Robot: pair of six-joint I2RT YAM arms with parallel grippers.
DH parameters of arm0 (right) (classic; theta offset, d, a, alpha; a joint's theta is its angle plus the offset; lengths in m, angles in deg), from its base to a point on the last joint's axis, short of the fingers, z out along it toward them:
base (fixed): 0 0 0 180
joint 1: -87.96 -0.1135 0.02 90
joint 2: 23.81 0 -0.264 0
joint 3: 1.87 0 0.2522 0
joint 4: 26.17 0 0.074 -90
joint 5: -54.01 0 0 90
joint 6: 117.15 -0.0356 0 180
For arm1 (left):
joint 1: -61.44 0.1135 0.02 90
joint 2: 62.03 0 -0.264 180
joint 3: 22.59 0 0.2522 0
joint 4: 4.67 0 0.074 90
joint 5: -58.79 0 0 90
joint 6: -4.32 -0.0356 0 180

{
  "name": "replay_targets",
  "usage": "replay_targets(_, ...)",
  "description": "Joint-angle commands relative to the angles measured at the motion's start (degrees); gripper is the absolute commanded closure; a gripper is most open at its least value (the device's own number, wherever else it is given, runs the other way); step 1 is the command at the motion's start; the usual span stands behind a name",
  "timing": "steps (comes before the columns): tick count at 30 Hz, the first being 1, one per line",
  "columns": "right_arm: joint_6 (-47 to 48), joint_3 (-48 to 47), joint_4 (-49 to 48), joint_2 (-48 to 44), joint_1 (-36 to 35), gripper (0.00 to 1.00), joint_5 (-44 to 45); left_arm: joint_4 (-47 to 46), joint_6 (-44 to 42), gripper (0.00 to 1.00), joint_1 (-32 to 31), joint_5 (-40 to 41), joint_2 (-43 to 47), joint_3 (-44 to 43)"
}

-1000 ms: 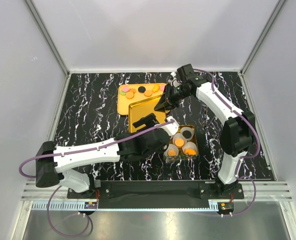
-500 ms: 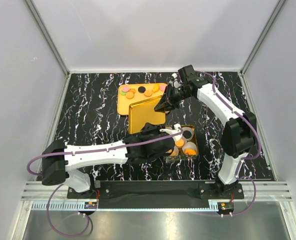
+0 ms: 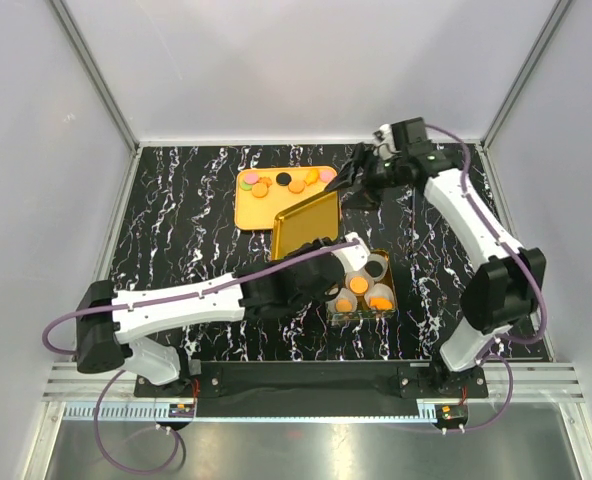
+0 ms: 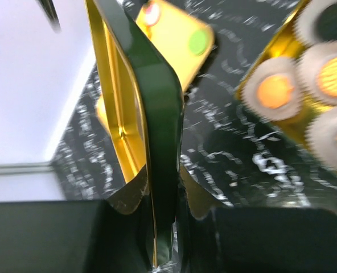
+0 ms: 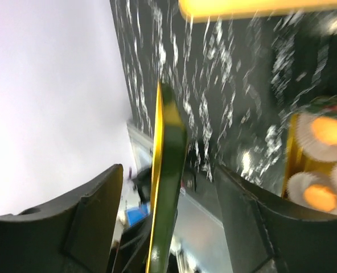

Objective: Pack the cookies

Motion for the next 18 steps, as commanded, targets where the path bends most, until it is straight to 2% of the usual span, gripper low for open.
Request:
replay_targets(1, -0.3, -0.2, -2.9, -5.7, 4.7, 0.26, 6.9, 0.6, 6.6, 1.0, 0.6, -8.3, 2.5, -4.3)
replay_targets(4, 1.0, 1.7, -3.6, -10.1, 7.4, 0.24, 14.6, 0.9, 13.0, 1.0, 2.4, -16.5, 3.3, -6.6)
replay_targets(5, 1.3, 2.3, -3.6, -12.6, 7.9, 0.23, 18.5, 0.5, 14.7, 1.0, 3.2, -22.7, 3.8, -7.2)
replay_targets(7, 2.6, 4.5, -3.6, -15.1, 9.0, 0.2, 24.5, -3.0, 21.8, 1.0, 6.9, -29.9, 6.0, -6.2)
replay_targets(8, 3.8, 6.6, -4.0, -17.5, 9.2, 0.19, 26.2, -6.5, 24.6, 1.0, 8.5, -37.2, 7.4, -5.6)
replay_targets(10, 5.0, 9.3, -5.0, -19.9, 9.3, 0.18, 28.9, -10.3, 32.7, 1.0, 13.0, -44.2, 8.5, -4.1)
replay_targets(11, 5.6, 10.8, -5.5, -21.8, 9.3, 0.17, 30.5, -14.9, 35.6, 1.0, 14.3, -50.4, 9.2, -2.2)
replay_targets(14, 6.1, 18.1, -8.1, -25.3, 9.3, 0.18, 31.5, -23.0, 47.5, 1.0, 19.5, -60.6, 9.6, 2.9)
replay_targets(16, 6.4, 23.7, -9.9, -26.8, 9.3, 0.17, 32.0, -32.8, 56.1, 1.0, 22.2, -64.2, 9.4, 6.1)
replay_targets(18, 7.0, 28.6, -10.9, -29.0, 9.3, 0.17, 32.6, -41.8, 60.9, 1.0, 23.4, -67.2, 8.2, 10.0)
